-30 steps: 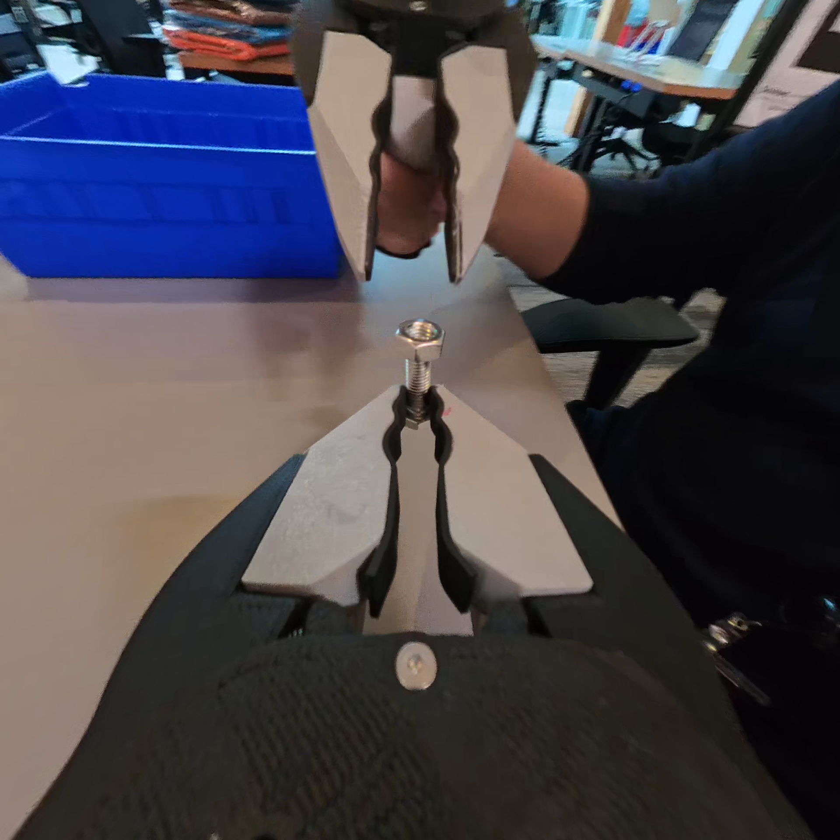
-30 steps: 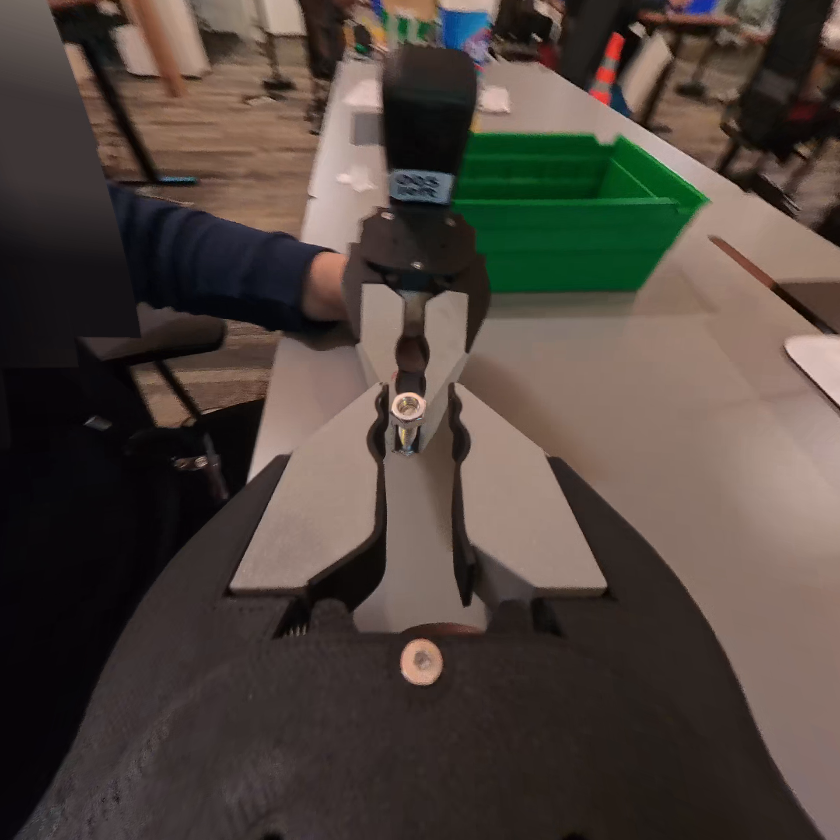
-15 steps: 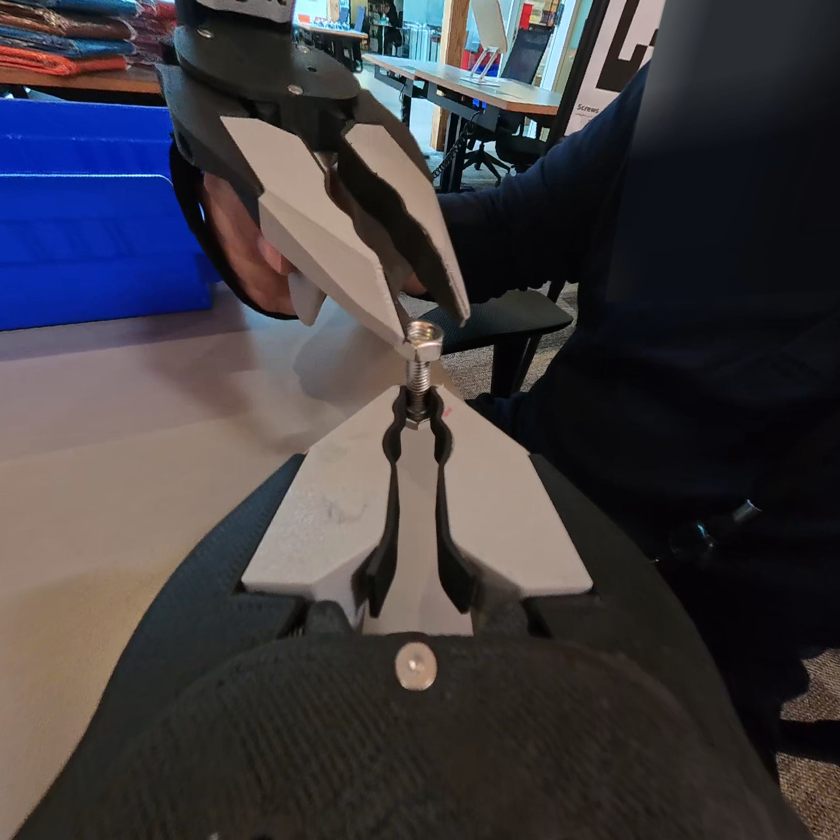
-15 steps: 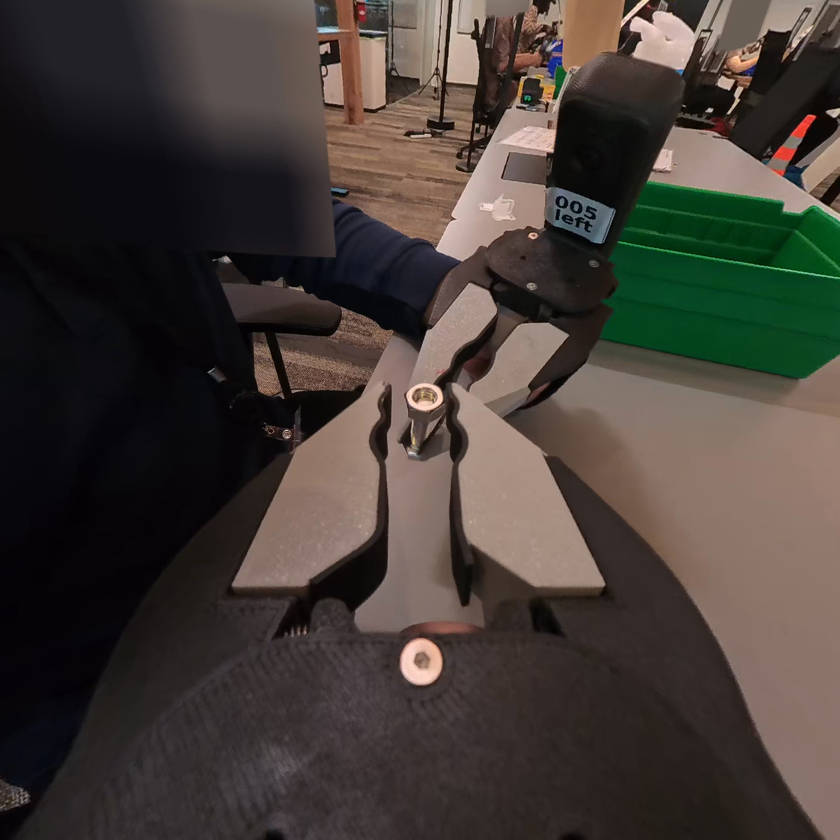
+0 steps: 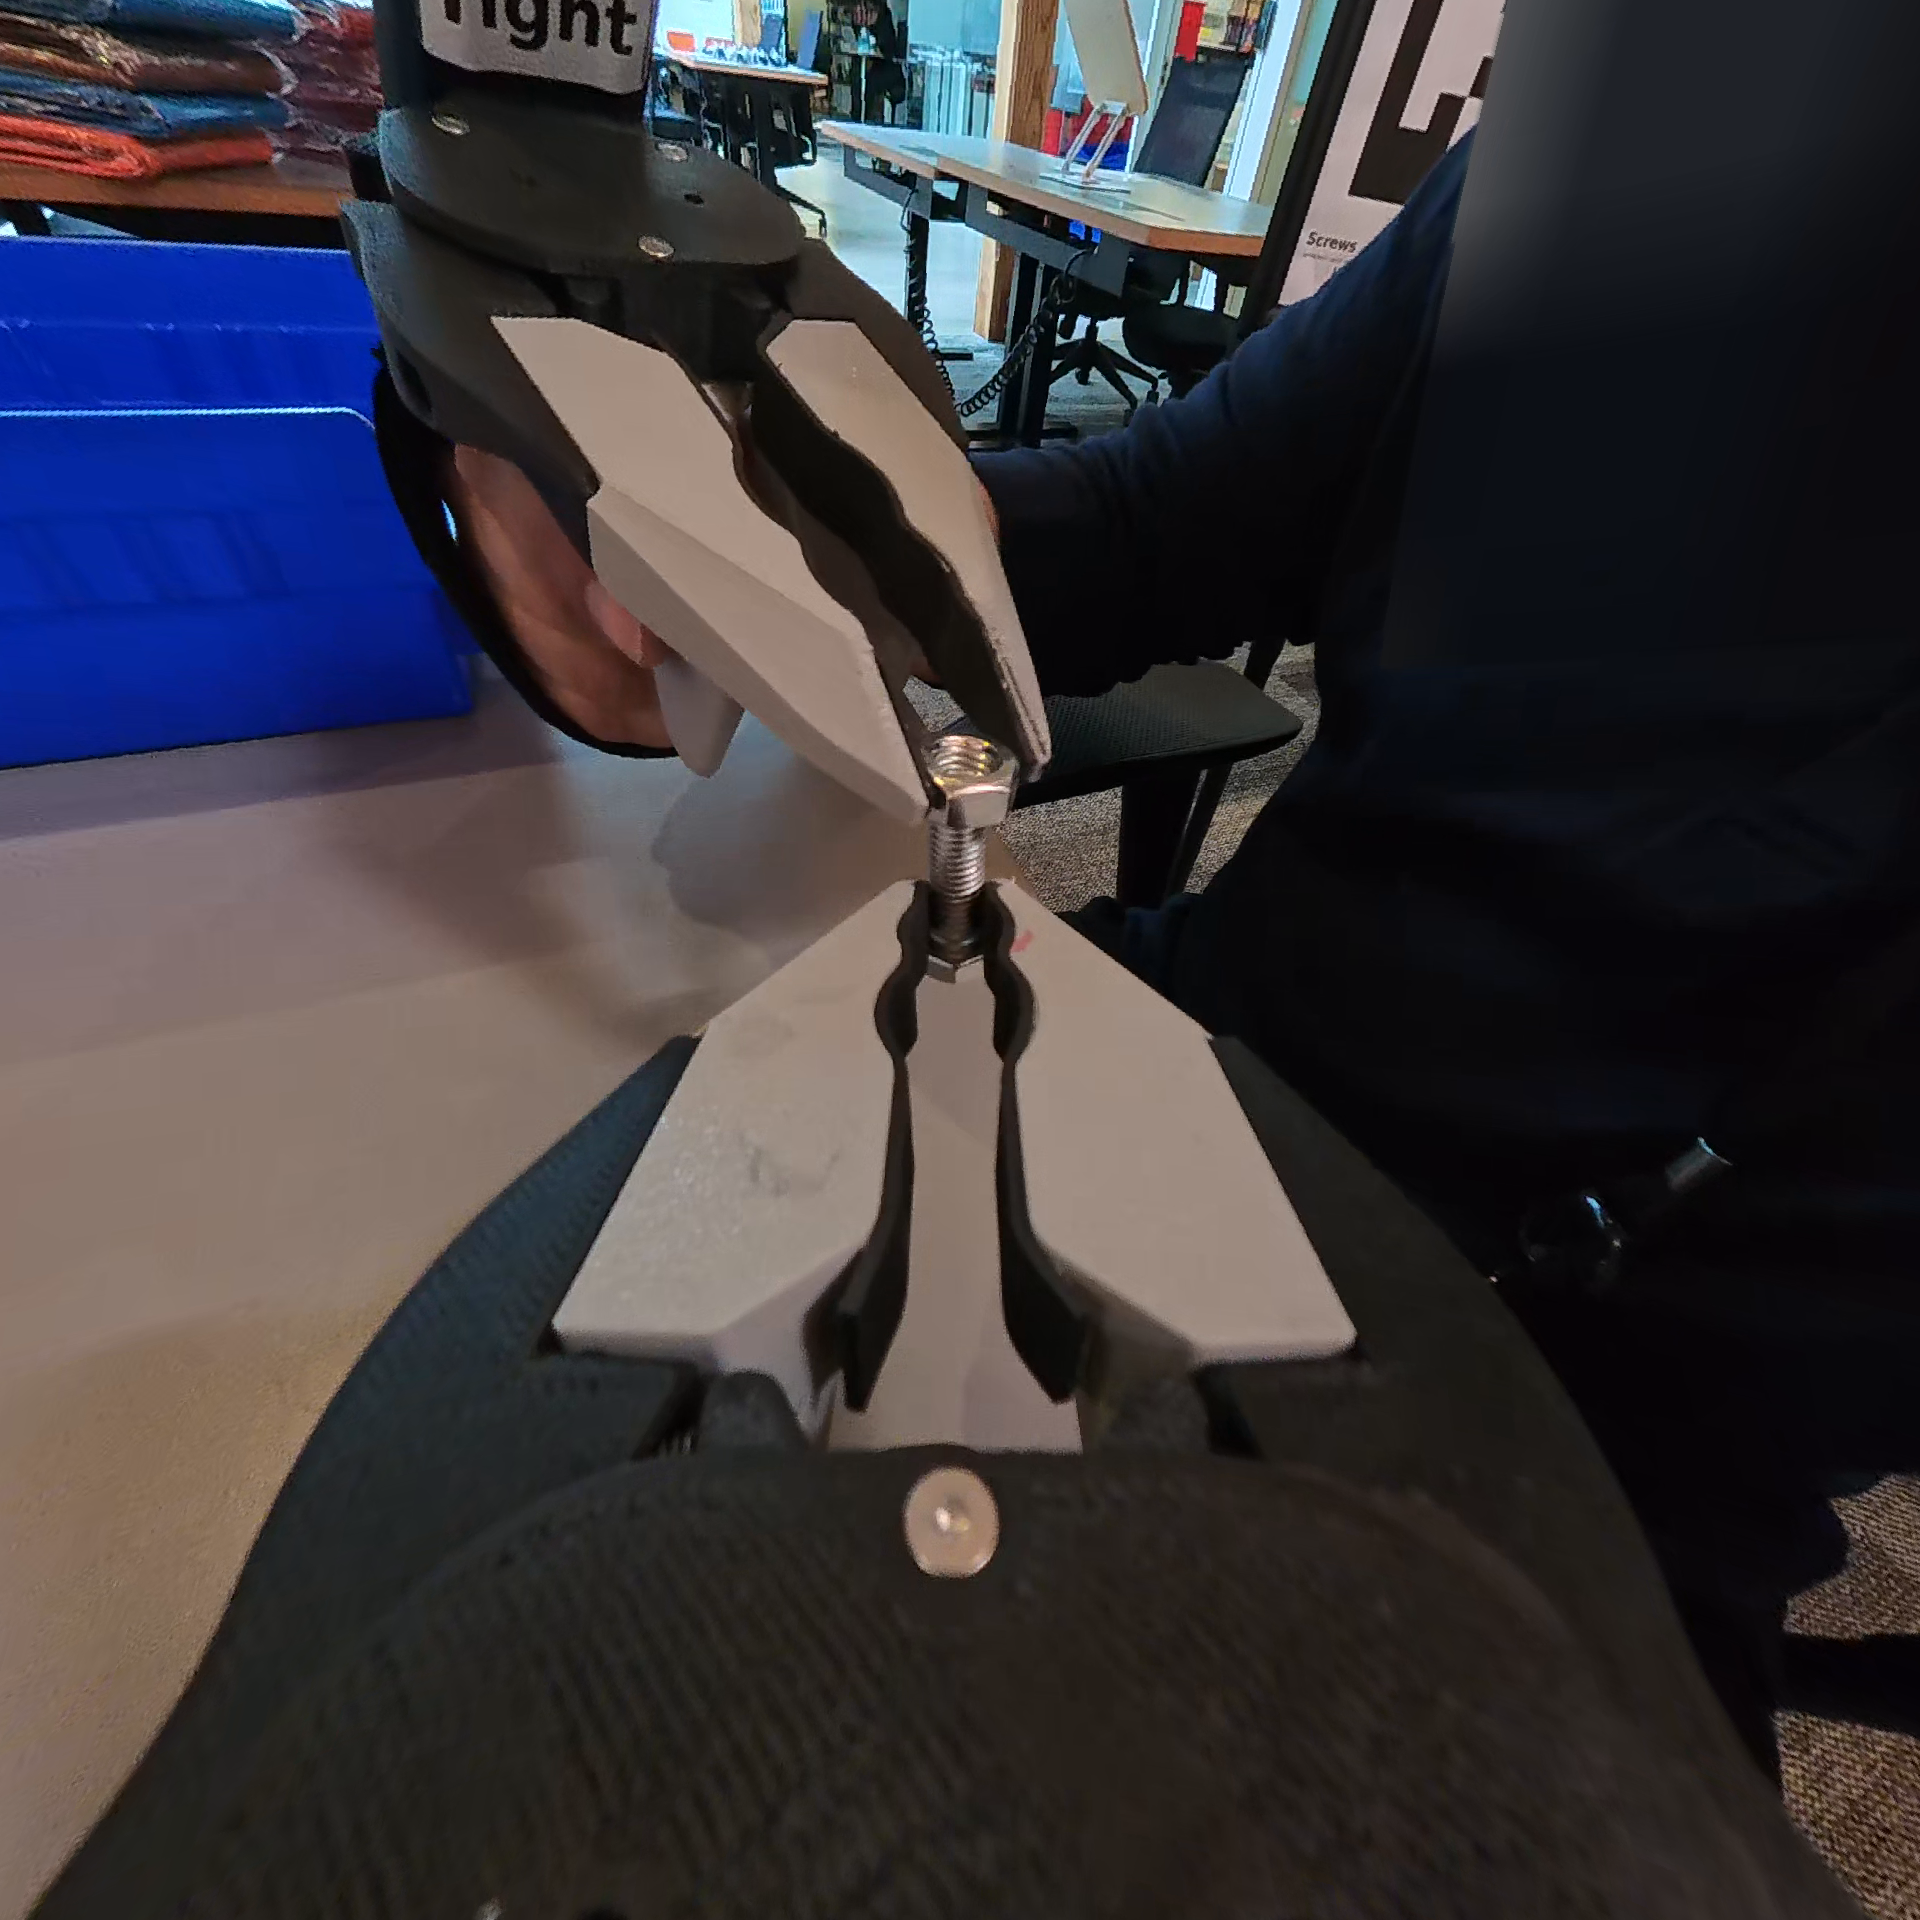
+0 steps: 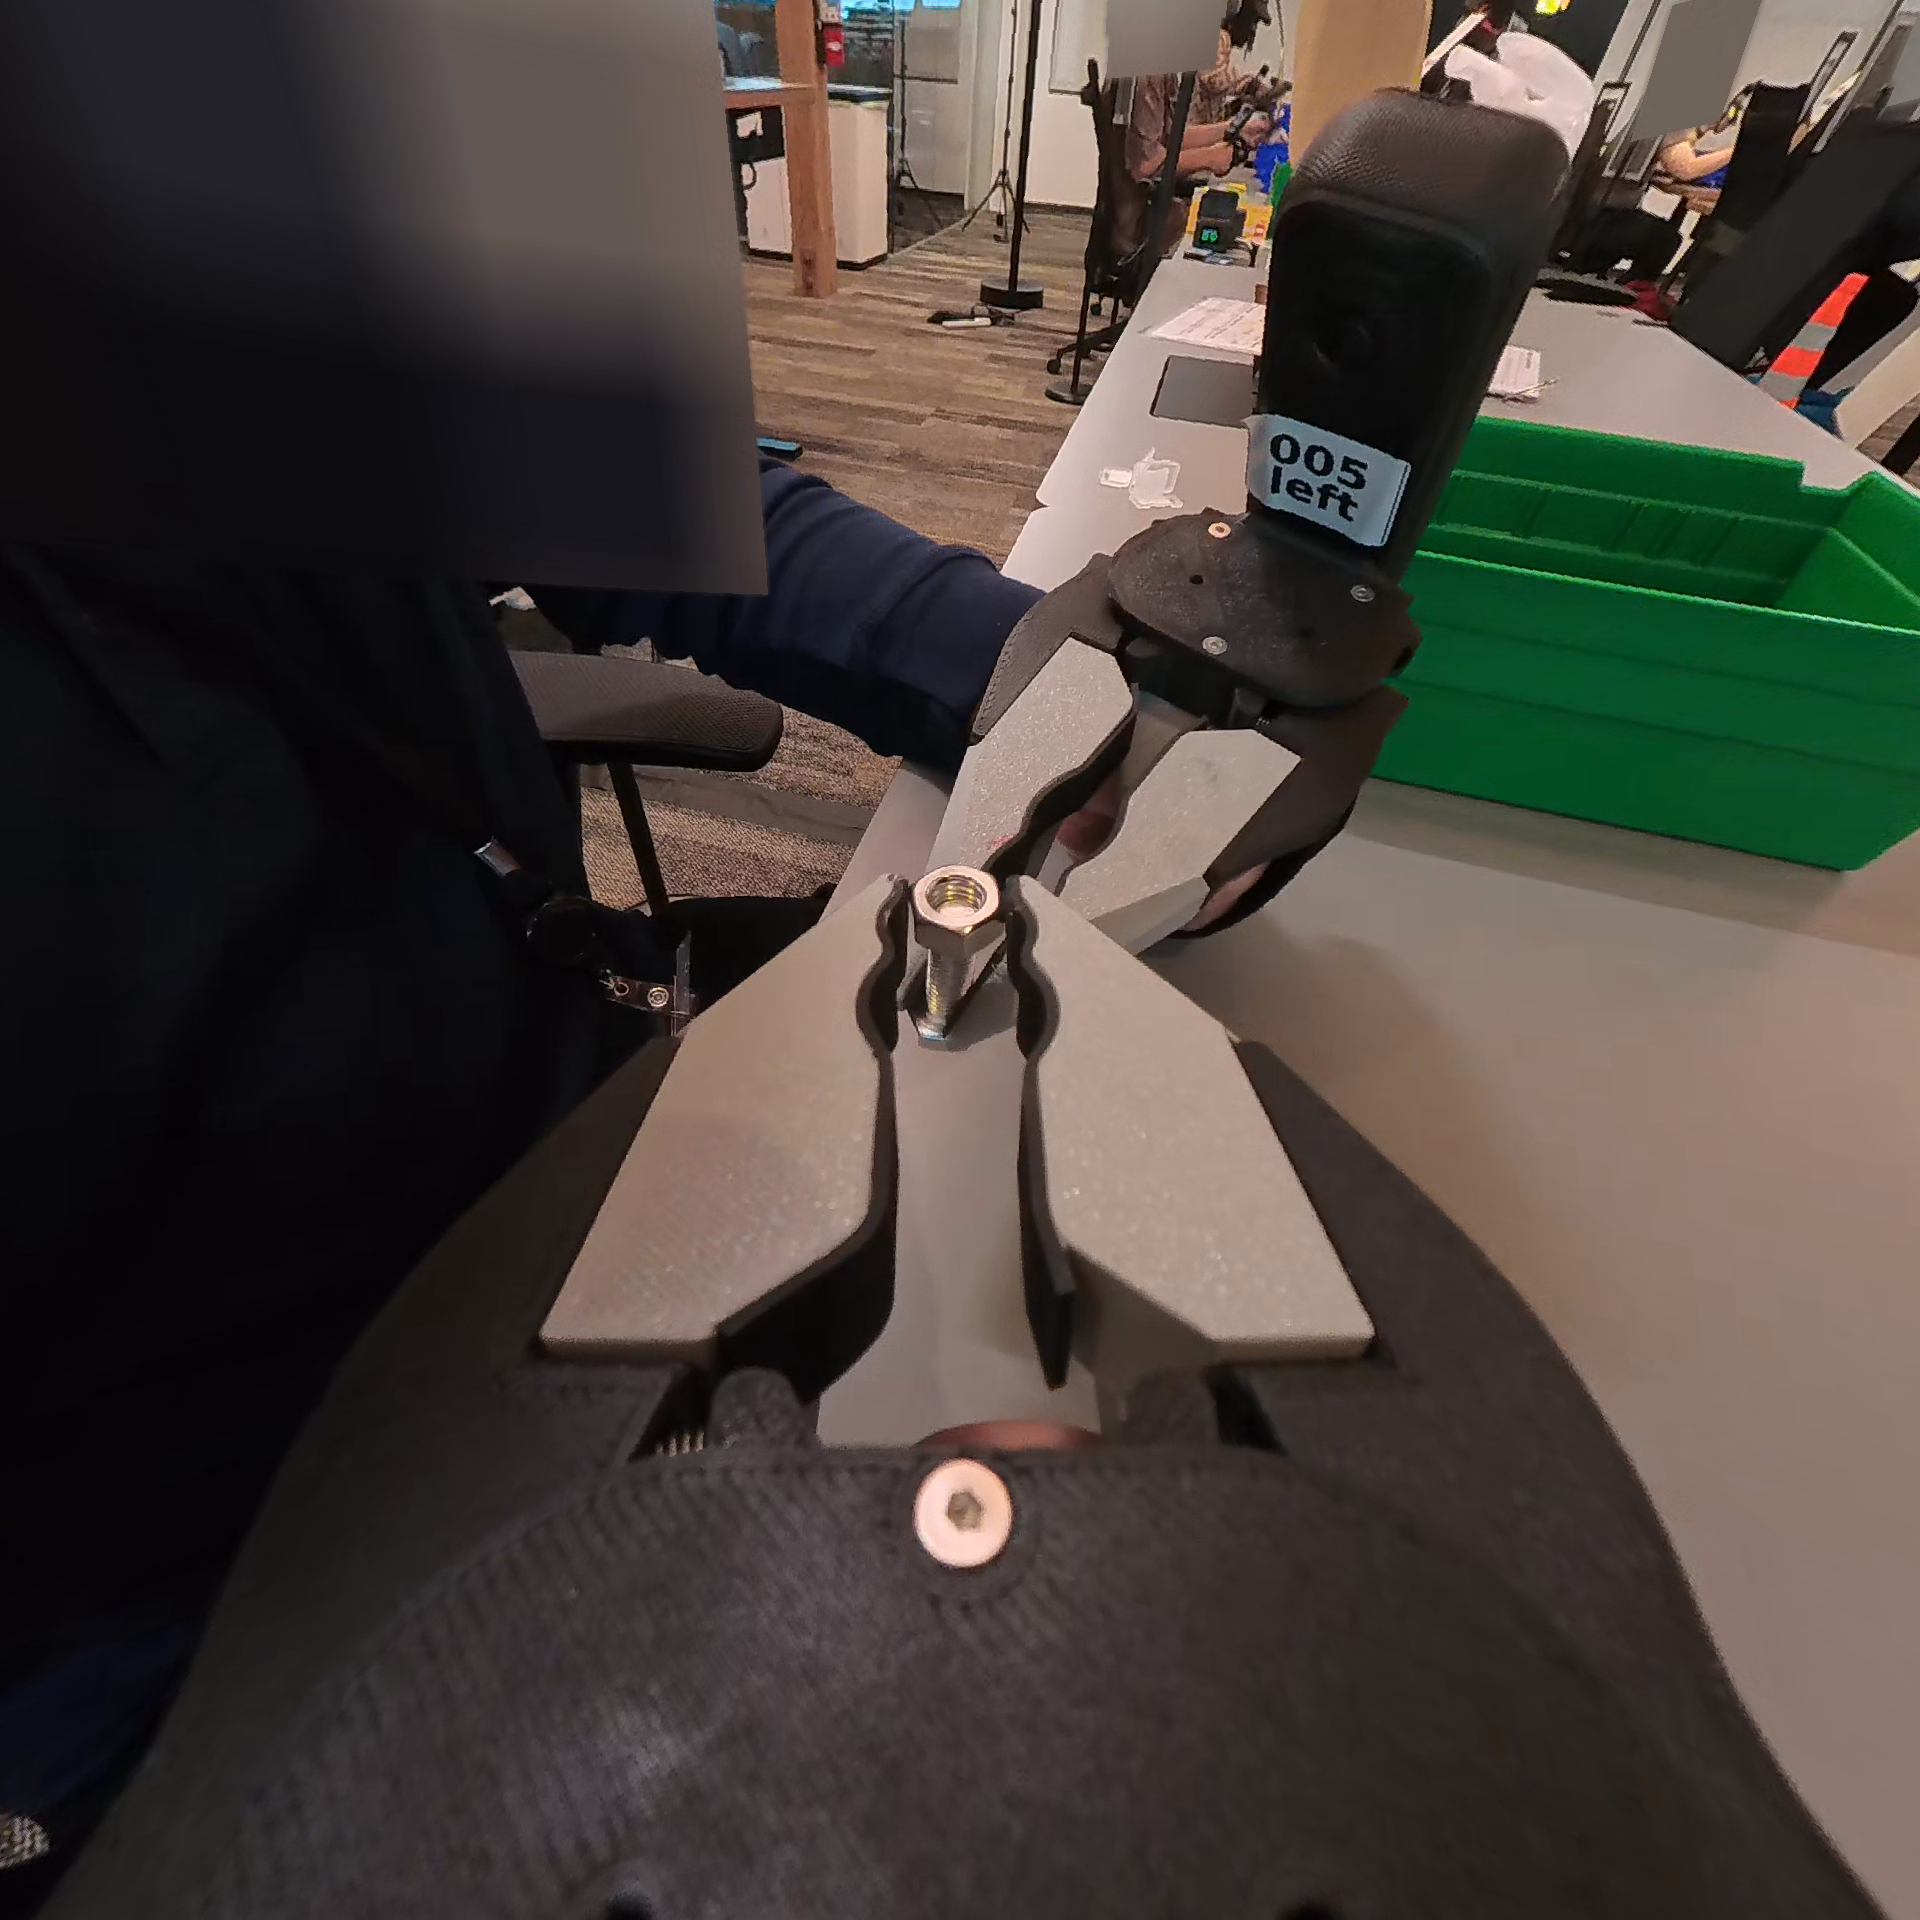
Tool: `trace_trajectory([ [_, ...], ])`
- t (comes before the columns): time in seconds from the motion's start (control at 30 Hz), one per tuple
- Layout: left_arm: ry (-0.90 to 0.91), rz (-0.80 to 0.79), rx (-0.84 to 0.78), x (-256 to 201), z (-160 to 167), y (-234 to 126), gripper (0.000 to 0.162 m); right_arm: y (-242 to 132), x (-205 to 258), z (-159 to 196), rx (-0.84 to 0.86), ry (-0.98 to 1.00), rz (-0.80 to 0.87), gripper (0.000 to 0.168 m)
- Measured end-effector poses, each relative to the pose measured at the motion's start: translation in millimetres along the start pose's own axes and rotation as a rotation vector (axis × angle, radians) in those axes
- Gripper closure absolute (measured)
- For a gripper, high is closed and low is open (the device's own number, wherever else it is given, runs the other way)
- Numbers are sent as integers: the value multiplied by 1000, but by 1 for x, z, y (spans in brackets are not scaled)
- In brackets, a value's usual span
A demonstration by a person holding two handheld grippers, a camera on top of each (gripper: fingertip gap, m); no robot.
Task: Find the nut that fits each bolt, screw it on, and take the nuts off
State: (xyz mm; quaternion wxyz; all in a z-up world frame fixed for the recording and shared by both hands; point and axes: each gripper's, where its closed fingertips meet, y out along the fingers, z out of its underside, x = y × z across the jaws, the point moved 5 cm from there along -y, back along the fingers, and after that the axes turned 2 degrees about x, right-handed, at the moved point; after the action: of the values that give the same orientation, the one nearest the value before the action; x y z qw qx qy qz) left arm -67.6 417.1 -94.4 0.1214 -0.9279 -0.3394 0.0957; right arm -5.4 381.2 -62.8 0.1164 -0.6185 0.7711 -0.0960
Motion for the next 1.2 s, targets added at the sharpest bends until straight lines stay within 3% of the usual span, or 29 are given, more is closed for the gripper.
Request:
trace_trajectory([
  [0.3,1,-51,13,6,2,1,155,-2,-3,4,18,24,65,153],
  [0.77,-43,-226,68,27,9,8,155,-12,-13,21,113,98,323,153],
  [1.2,-70,-342,66,38,8,9,155,-18,-20,27,48,198,458,153],
])
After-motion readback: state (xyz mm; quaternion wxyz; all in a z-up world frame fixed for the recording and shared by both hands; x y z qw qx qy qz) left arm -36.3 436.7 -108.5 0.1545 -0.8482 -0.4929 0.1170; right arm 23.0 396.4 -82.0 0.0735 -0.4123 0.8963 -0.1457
